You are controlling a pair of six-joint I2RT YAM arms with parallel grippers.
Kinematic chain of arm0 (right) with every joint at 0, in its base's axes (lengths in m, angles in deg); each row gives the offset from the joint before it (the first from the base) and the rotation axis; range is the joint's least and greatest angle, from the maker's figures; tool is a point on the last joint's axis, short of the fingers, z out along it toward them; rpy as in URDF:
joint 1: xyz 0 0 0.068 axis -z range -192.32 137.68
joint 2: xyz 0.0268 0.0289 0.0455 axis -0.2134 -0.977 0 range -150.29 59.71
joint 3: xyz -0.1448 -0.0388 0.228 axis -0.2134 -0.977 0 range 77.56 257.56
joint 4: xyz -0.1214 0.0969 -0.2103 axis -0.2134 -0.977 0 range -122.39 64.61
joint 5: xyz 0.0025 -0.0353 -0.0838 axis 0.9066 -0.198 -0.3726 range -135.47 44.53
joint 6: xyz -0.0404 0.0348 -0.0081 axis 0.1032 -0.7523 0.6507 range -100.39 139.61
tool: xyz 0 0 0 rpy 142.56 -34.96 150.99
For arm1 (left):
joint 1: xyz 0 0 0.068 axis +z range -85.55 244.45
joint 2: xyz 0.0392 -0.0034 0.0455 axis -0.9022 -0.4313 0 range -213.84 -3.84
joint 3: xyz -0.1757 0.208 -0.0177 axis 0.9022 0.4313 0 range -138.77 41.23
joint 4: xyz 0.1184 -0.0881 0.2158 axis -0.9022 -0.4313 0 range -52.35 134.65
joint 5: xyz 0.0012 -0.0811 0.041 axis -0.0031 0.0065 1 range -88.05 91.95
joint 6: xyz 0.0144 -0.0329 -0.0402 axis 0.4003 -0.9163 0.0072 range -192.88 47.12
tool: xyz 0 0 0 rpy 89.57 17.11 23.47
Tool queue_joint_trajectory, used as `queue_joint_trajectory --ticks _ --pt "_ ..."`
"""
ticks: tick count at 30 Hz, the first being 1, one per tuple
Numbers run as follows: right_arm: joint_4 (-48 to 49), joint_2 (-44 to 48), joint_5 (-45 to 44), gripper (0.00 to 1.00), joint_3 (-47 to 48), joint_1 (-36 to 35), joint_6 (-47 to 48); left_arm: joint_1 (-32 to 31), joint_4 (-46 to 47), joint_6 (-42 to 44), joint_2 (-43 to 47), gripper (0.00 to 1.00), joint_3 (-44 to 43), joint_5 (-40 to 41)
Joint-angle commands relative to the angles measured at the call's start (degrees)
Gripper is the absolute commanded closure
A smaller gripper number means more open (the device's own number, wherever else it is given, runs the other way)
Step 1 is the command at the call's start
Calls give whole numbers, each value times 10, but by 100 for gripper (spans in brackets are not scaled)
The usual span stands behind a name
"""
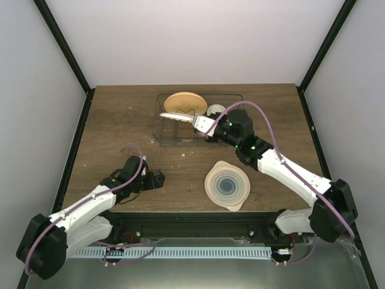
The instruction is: Load the mixed dishes into the dish rack
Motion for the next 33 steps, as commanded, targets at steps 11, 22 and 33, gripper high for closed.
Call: queue_joint_trajectory --ticks 11,22,33 --pt "104 -96 70 99 85 47 145 1 60 18 -60 0 -5 -18" --pt "101 -171 96 99 131 73 181 2 75 28 -130 0 -19 -16" --pt "92 -231 107 99 157 85 182 2 84 32 -157 0 -26 -17"
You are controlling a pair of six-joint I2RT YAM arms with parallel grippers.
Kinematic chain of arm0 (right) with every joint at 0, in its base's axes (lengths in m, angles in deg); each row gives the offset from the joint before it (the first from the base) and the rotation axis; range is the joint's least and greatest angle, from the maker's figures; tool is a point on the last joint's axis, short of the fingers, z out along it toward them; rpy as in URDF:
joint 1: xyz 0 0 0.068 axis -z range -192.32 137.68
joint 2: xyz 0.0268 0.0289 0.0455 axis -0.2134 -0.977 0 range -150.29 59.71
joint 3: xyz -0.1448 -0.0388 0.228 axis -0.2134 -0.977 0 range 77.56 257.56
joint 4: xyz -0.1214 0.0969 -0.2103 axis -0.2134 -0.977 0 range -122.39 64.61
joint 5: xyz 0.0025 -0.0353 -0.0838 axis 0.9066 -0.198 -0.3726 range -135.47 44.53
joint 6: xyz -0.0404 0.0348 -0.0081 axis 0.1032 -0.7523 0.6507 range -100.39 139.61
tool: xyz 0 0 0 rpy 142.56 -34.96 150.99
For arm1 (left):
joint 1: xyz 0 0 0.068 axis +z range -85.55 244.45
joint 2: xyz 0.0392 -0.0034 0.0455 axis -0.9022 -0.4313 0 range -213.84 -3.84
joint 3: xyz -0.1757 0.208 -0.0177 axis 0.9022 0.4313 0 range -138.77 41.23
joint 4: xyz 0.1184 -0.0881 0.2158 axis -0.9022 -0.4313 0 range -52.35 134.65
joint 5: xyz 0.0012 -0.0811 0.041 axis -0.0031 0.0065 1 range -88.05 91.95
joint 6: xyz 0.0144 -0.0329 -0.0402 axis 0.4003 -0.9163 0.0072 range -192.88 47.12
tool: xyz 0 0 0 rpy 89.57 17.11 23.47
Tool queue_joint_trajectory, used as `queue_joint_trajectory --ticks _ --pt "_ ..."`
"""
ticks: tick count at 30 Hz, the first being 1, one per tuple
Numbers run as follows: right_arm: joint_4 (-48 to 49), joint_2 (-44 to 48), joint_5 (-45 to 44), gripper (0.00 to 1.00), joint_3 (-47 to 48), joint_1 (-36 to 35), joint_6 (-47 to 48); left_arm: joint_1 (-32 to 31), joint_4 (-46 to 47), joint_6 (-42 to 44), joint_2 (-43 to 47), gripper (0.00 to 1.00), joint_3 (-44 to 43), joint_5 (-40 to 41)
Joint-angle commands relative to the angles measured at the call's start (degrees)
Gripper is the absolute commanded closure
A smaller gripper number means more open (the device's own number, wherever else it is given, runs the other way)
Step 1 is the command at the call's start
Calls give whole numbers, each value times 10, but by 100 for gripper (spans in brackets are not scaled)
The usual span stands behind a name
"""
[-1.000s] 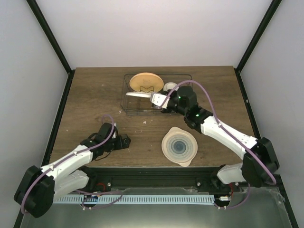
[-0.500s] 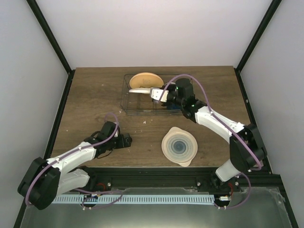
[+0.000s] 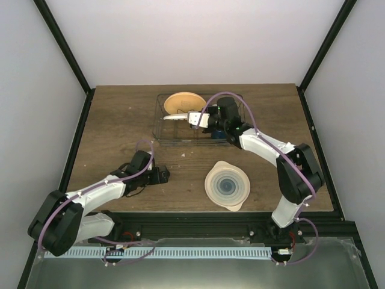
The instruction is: Load the mixed dishes into the dish rack
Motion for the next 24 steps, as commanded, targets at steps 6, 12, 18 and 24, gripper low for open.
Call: queue_joint_trajectory --ticks 6,12,18,24 --pt "32 -23 12 99 82 11 -6 1 -7 4 -22 0 2 -13" --pt "-18 -57 8 99 127 12 -29 1 2 4 -30 0 4 -20" --pt "-64 -88 4 97 160 12 -45 1 5 5 -32 0 5 -25" --pt "-67 -97 -7 94 165 11 -67 1 7 6 -32 0 7 -27"
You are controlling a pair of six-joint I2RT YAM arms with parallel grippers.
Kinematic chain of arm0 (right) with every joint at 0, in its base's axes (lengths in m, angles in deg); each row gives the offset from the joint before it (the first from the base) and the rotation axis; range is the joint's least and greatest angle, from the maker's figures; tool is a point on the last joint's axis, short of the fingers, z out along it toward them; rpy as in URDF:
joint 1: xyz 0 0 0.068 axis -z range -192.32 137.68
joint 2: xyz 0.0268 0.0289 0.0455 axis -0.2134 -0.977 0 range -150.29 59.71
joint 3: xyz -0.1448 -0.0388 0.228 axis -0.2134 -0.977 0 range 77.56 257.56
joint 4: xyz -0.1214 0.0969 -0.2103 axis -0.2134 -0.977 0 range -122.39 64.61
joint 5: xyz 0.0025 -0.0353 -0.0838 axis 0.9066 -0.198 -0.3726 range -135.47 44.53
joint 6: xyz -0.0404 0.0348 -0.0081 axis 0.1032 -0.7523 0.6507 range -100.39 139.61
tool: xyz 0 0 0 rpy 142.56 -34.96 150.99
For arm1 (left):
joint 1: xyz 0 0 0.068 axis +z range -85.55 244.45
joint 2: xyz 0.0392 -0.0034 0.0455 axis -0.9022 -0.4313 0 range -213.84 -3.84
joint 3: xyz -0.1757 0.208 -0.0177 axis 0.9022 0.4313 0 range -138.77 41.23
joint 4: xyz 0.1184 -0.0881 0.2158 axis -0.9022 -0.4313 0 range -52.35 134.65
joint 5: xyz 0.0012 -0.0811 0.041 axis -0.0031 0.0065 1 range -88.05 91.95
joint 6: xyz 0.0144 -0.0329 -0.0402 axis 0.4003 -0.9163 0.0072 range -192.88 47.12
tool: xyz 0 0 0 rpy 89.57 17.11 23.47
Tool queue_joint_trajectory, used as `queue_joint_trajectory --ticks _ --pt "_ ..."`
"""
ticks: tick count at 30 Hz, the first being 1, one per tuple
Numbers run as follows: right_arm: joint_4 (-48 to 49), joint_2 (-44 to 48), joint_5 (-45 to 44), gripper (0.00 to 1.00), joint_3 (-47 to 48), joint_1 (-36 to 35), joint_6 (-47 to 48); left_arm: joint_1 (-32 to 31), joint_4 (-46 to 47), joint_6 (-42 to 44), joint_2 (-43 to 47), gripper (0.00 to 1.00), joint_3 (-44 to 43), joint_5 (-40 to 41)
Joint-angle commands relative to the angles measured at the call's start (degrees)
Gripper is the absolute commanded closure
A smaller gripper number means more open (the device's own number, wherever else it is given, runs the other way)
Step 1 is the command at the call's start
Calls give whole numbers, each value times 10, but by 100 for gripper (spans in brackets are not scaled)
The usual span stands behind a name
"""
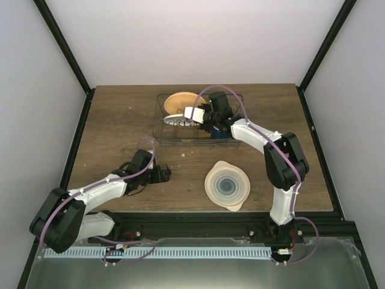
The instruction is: Load the mixed dishes into the dish rack
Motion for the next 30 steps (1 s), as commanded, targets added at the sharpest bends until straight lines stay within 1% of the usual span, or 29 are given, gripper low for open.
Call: queue_joint_trajectory --ticks 1,2,4,8,15,23,30 --pt "49 15 -3 93 44 5 -30 1 -22 2 -14 0 10 -21" --pt "47 15 -3 92 44 5 -33 1 -21 2 -14 0 10 -21" --pt "43 17 -2 84 43 5 -40 1 -19 2 -16 0 9 -23" --pt "34 30 4 67 35 4 -56 1 -16 2 -16 0 11 -26" --pt "25 68 4 54 -3 -5 -65 1 -9 2 -16 0 15 -31" --pt "-33 102 -28 50 -31 -33 -66 1 -3 1 -14 0 19 -38" --pt "-70 131 -59 49 -51 -63 -108 1 3 4 -9 1 20 -53"
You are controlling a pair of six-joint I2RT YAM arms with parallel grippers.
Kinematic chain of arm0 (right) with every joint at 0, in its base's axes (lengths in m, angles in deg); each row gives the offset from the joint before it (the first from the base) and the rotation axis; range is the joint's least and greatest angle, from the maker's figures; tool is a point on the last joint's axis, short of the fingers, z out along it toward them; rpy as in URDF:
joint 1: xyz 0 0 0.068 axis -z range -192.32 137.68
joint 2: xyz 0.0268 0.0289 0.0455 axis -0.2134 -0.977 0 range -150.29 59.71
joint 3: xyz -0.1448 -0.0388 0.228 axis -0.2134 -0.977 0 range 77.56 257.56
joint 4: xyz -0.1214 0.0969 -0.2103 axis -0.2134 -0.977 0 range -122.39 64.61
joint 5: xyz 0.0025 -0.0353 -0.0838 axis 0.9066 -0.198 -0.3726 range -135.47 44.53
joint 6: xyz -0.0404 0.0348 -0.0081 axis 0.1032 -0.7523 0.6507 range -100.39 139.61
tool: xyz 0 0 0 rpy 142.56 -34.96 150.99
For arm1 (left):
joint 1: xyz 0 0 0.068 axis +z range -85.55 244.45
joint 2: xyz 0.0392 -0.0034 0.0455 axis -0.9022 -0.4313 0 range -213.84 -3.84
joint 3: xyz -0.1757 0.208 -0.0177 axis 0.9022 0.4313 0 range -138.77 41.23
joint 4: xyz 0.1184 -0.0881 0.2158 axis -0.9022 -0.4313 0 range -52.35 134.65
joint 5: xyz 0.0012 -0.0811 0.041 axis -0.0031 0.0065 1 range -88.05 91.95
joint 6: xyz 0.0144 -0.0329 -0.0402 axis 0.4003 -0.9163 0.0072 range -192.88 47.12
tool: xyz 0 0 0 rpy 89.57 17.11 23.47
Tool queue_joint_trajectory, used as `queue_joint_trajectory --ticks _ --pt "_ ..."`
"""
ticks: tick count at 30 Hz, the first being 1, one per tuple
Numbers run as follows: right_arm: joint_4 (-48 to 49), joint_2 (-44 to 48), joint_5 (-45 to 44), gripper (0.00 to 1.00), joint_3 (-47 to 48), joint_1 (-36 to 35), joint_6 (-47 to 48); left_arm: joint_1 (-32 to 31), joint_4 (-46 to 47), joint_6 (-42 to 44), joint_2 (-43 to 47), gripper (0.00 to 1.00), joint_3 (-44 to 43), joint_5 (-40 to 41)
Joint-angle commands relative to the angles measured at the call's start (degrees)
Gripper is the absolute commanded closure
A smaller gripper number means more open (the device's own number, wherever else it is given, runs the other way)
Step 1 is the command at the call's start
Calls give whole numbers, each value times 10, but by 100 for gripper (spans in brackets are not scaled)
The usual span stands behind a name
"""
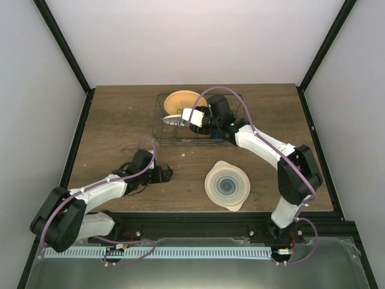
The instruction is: Load the mixed dishes into the dish rack
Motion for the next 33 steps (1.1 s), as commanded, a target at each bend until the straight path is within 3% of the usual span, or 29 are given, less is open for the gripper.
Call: queue_joint_trajectory --ticks 1,6,15,19,25,33 --pt "-37 35 -29 48 -9 -23 -43 0 -15 2 -4 1 16 -37" --pt "-54 65 -70 44 -8 -46 -138 -13 3 11 -11 1 3 -66" --pt "-132 82 -289 44 20 -49 -390 -88 -26 35 -120 2 -88 -46" --pt "-137 128 -349 29 -16 -41 -480 -134 -48 35 -175 2 -139 -15" --pt "-178 194 -298 30 -54 62 -603 -177 -50 13 -216 2 -184 4" --pt "-194 225 -276 29 -122 121 -636 -238 -96 2 -245 2 -253 53"
